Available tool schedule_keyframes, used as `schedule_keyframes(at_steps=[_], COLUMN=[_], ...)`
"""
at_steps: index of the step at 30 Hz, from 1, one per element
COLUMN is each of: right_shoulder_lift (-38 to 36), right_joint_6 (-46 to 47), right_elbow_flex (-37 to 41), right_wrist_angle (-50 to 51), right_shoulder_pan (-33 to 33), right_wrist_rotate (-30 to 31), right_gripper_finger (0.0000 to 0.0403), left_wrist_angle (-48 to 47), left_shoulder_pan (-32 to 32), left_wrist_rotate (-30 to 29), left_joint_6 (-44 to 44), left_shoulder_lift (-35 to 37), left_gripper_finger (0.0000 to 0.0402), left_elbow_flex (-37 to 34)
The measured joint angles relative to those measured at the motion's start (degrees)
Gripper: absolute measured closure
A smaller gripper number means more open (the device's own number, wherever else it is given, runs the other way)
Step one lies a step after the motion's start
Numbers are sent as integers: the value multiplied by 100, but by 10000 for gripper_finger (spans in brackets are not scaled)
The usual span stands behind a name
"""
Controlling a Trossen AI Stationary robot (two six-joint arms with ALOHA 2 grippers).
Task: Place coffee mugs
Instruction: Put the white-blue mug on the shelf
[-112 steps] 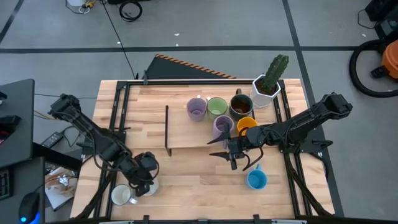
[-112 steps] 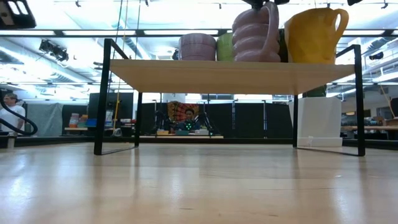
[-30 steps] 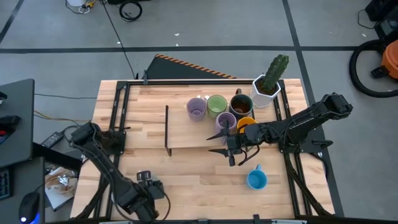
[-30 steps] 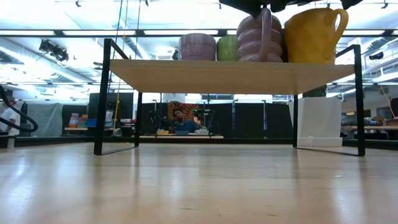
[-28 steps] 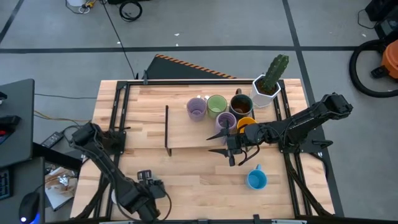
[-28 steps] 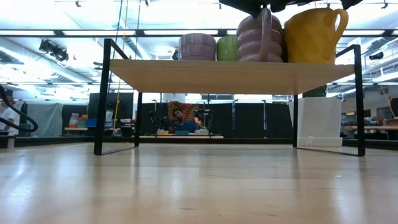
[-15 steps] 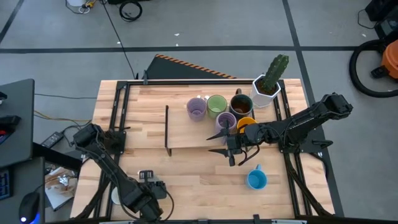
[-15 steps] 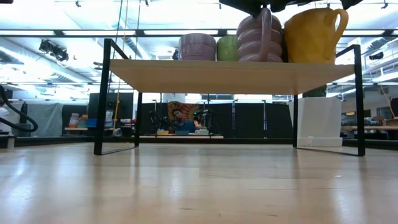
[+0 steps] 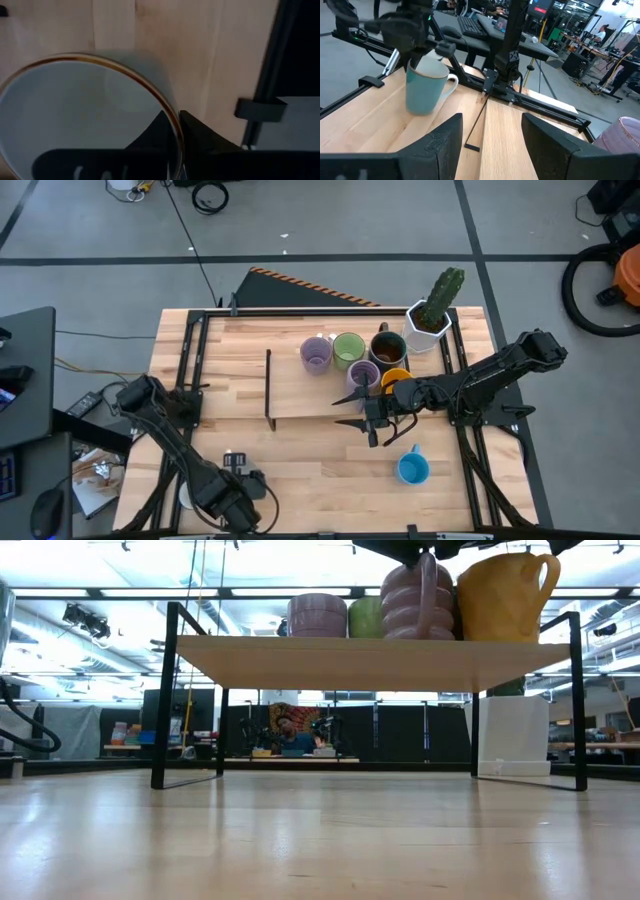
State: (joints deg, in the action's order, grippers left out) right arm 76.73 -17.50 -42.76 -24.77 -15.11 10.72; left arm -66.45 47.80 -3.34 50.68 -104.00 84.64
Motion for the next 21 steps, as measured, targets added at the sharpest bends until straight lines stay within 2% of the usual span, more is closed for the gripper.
schedule_keyframes(at_steps=[5, 9, 15, 21], right_shoulder_lift=[0, 0, 0, 2], right_joint_6=[-1, -1, -2, -2], right_elbow_flex=[0, 0, 0, 0], right_wrist_angle=[0, 0, 2, 3], right_shoulder_pan=[0, 0, 0, 0], right_wrist_rotate=[2, 2, 2, 2], right_gripper_finger=[193, 193, 193, 193], left_wrist_angle=[-126, -342, -1172, -1801], left_shoulder_pan=[-7, 44, 175, 299], left_wrist_rotate=[23, 38, 388, 159], left_joint_6=[-196, -711, -1695, -2179], left_shoulder_lift=[394, 588, 596, 596], left_gripper_finger=[367, 367, 367, 367], left_elbow_flex=[2, 11, 9, 9])
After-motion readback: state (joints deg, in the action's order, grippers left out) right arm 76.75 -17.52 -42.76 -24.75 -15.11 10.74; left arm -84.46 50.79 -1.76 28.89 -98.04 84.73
